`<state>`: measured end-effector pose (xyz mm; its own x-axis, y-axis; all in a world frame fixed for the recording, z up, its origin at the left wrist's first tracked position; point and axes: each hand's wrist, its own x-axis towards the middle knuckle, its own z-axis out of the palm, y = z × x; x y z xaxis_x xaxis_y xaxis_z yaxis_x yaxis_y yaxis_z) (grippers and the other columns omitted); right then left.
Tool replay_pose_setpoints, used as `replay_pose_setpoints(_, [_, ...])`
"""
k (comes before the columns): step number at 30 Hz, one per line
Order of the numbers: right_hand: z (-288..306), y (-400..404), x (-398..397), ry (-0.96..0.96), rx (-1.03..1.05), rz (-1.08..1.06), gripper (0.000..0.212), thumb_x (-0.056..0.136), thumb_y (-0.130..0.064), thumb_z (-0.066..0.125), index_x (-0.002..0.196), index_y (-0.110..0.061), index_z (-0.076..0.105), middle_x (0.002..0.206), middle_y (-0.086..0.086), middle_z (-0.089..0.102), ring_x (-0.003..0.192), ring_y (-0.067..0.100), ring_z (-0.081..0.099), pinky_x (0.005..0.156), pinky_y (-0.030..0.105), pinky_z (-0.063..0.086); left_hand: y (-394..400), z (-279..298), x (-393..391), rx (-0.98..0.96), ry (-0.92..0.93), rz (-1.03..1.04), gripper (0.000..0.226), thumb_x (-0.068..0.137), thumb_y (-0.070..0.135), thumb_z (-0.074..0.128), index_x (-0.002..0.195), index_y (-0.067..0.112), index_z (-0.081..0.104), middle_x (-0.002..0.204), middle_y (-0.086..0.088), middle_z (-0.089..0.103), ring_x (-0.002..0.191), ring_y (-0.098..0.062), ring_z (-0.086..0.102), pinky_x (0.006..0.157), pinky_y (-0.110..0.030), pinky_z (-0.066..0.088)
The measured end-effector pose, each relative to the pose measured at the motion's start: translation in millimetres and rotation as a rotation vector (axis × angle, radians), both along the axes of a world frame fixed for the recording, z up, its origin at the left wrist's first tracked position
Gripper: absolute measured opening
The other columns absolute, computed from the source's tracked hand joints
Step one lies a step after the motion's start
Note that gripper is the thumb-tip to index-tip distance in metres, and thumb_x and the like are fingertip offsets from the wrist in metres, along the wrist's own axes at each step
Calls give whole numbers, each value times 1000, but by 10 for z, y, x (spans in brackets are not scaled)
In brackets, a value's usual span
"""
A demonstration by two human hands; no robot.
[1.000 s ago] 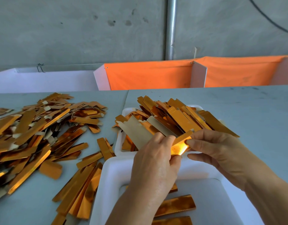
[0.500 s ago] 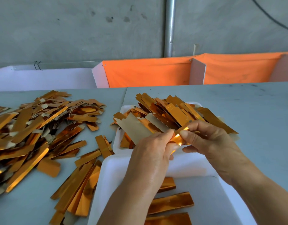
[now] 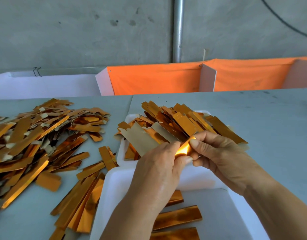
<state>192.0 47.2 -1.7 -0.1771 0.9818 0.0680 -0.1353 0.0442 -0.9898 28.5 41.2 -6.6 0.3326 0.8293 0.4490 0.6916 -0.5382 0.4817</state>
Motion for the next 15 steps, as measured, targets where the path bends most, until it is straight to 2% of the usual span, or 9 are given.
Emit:
replay_pose_setpoints(3, [0,16,5,65,-33,57,16,79,-22,60,77,-15,74,69,5,67,63,10,64,57,17,53,9,-10,-21,-1,1,15,26,94,47,44,106,28,56,79,15,47,74,-7,48,60,-10,29])
replay_pose_setpoints(6, [-11,39,4,75,-43,94,18,82,-21,58,83,-11,73,74,7,69,67,12,66,60,18,54,37,-12,-60,-30,-19,29,23,96,42,42,102,28,59,81,13,57,75,-5,54,61,-12,36])
replay_pose_setpoints(10, [-33,63,-17,-13,-7,63,21,82,-19,58,93,-4,68,76,8,69,69,13,66,62,20,55,44,1,-87,-147,-33,-1,28,97,40,40,101,24,63,86,9,68,80,-4,63,71,-23,50])
replay_pose_setpoints(15, [-70,96,-25,-108,40,-10,22,78,-21,61,91,-6,66,69,5,68,63,12,65,60,20,52,65,-20,-88,-245,-102,-32,32,97,40,37,106,24,64,88,8,71,80,1,65,69,-17,51])
